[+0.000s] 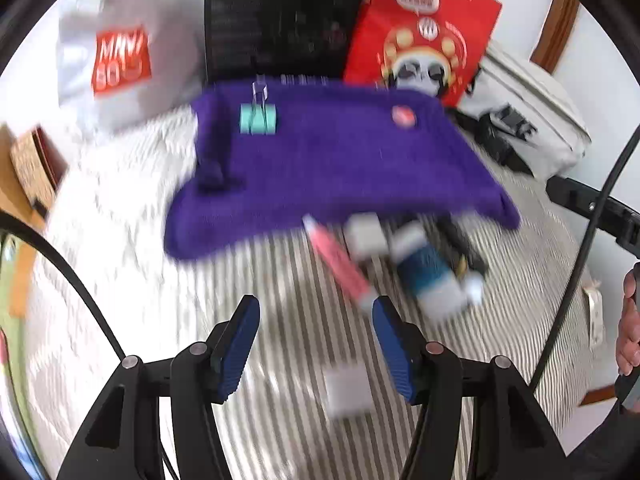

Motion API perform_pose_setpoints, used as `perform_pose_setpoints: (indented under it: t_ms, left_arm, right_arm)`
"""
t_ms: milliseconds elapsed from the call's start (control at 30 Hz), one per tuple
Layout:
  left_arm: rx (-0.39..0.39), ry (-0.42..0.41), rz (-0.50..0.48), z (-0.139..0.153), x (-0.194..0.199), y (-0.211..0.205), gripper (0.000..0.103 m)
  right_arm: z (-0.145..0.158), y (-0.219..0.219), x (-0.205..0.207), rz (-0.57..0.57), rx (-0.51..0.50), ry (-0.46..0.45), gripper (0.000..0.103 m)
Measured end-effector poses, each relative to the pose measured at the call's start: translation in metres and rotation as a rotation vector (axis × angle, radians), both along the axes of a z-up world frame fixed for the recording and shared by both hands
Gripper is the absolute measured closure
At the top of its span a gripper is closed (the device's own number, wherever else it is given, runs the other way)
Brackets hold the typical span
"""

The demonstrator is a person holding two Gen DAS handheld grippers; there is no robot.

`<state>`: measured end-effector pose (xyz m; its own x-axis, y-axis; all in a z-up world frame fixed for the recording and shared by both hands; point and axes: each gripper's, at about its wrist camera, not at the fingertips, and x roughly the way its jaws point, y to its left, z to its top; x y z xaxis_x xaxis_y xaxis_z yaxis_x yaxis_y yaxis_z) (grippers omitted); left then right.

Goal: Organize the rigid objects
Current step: 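Lower the left gripper onto the white tape roll and close it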

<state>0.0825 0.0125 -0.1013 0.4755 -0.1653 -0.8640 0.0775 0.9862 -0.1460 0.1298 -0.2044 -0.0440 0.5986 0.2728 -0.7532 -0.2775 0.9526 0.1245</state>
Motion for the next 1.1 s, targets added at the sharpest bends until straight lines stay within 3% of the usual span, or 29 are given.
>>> perform_pose_setpoints:
  t_ms: [233,467,633,733,767,833,933,1100]
  left_arm:
    - [-0.069,0.048,-0.001,-0.027,-0.023,-0.005,0.046]
    - [0.066,0.035,-0.008,-0.042,-0.024,-0.017,0.048]
    - [0.058,0.013,-0.006,-0.042,-0.028,-0.01,0.051]
    - [0.098,-0.002,-0.009,-0.043,-0.028,-0.016,0.051]
    - [0.124,-0.009,-0.011,-0.044,-0.029,-0.019,0.053]
    - [0.16,-0.022,-0.015,-0.044,-0.03,-0.024,0.075]
    - [0.133,-0.019,-0.028,-0.041,-0.029,-0.02,0.075]
    - [0.174,-0.027,0.027,-0.039,-0.024,0.001,0.075]
  right_arm:
    - [-0.029,-0.019,-0.033,-0.058,0.012,0.07,0.025]
    - [-0.037,-0.033,-0.04,-0.097,-0.011,0.068,0.025]
    - [-0.047,-0.039,-0.039,-0.102,-0.011,0.079,0.025]
    - [-0.056,-0.042,-0.036,-0.105,-0.009,0.097,0.025]
    - [-0.061,-0.042,-0.035,-0.103,-0.006,0.105,0.025]
    - [-0.068,-0.042,-0.033,-0.1,-0.009,0.119,0.025]
    - [-0.075,-0.039,-0.03,-0.089,-0.014,0.118,0.025]
    - [-0.081,-0.032,-0.017,-0.085,0.012,0.096,0.027]
